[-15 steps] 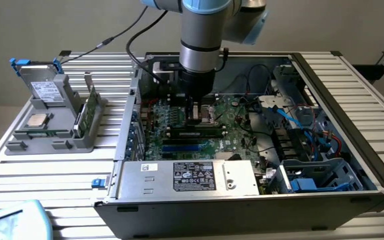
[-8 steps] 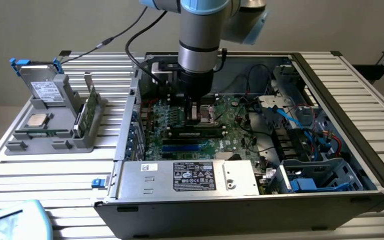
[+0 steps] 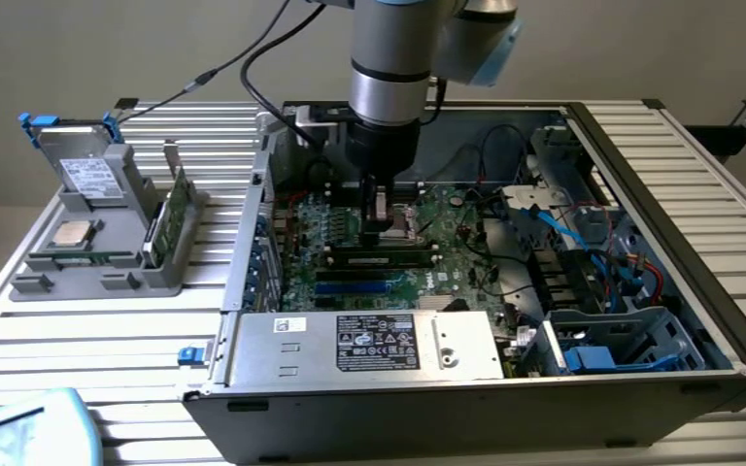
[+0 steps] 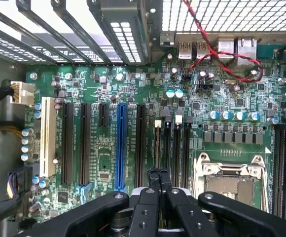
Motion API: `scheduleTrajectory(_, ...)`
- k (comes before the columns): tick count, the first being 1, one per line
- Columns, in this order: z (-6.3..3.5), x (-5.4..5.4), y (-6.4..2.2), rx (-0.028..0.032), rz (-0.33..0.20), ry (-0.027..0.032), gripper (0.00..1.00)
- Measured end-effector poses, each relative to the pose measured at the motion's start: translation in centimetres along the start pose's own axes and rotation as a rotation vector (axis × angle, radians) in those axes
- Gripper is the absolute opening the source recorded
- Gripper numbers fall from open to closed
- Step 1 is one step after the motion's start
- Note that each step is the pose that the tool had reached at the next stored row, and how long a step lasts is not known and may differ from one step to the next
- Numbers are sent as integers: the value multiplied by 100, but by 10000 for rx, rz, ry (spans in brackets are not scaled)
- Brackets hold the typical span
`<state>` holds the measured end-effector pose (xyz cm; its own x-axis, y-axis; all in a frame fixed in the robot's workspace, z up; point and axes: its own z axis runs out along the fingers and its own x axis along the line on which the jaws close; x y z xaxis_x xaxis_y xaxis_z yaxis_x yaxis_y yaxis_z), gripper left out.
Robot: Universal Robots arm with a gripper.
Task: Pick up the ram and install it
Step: 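Press down the ram until it locks into place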
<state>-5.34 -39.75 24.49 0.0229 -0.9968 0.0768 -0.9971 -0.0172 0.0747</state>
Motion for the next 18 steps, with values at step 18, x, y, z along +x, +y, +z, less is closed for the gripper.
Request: scheduleTrajectory(18,-68,34,-242,2,-13,-54,10)
